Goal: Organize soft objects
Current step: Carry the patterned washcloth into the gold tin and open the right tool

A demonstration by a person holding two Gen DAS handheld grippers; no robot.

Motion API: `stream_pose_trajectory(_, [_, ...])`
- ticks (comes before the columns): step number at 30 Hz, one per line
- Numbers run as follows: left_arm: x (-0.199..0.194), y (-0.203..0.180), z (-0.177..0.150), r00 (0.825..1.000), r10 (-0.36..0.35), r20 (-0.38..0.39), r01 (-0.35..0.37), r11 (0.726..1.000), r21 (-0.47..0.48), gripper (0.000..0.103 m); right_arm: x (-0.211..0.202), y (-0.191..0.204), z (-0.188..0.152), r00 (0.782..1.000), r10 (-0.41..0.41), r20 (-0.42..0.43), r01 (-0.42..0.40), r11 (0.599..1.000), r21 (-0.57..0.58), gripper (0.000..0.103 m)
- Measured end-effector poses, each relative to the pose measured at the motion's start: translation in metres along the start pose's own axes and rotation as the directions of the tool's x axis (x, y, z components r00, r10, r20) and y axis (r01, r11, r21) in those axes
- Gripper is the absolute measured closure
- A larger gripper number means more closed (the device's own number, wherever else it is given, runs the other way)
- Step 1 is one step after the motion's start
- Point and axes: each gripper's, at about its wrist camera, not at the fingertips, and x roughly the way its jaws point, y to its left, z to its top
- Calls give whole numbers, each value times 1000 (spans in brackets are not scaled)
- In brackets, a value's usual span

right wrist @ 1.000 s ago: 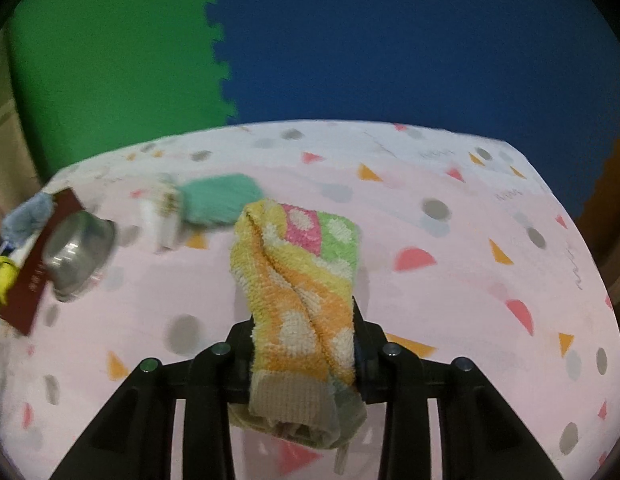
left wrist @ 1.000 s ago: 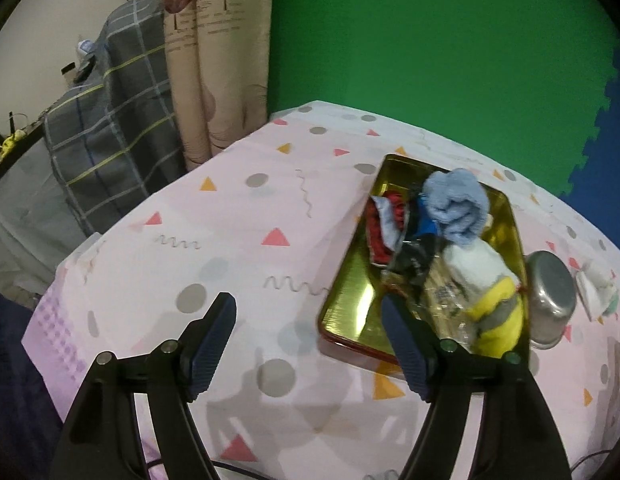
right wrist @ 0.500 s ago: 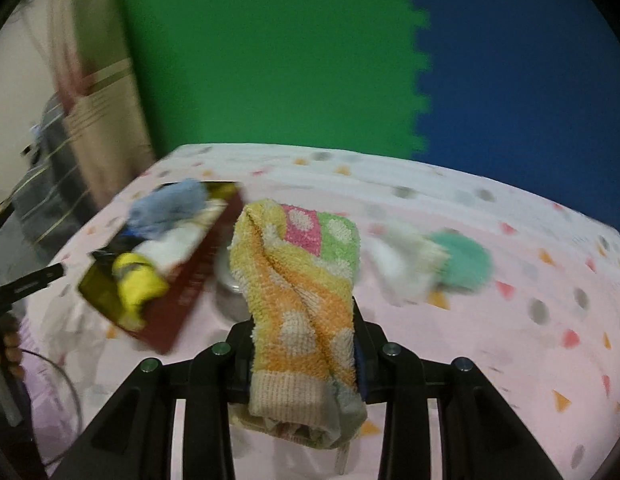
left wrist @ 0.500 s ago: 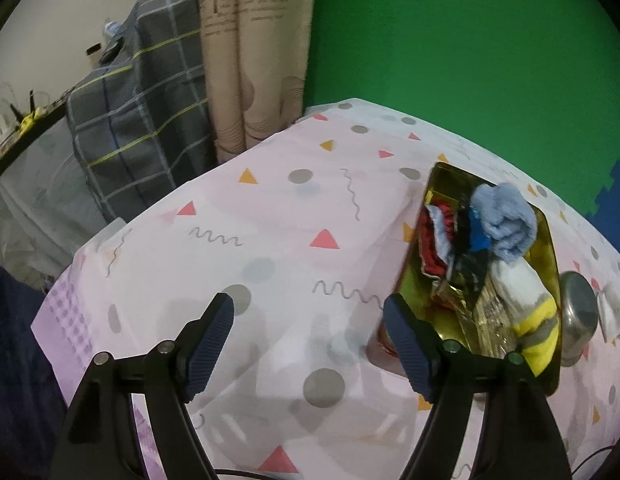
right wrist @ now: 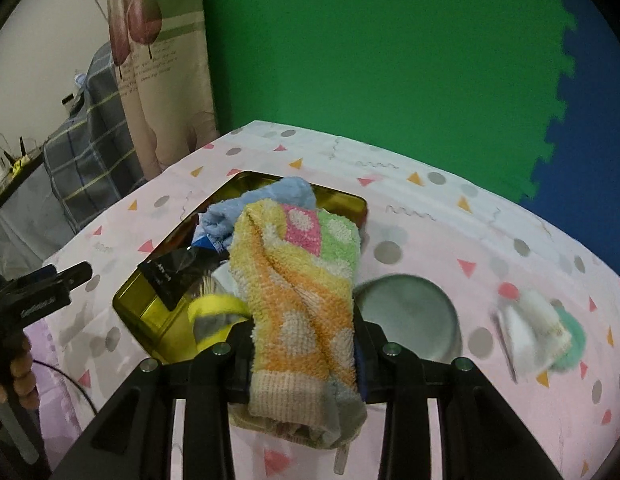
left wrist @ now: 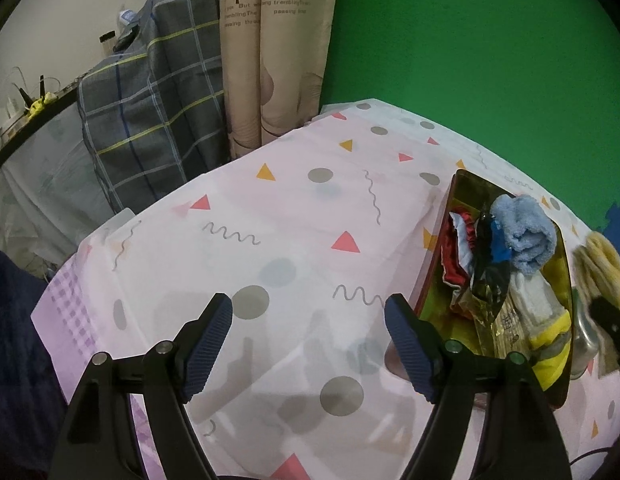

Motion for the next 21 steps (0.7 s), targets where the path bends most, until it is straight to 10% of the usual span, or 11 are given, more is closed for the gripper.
stream_pose_trajectory(21, [-2,-19,-6,999,-36,29,34,997,75,25,58,21,20,998,26,-64,-26,1000,8,58])
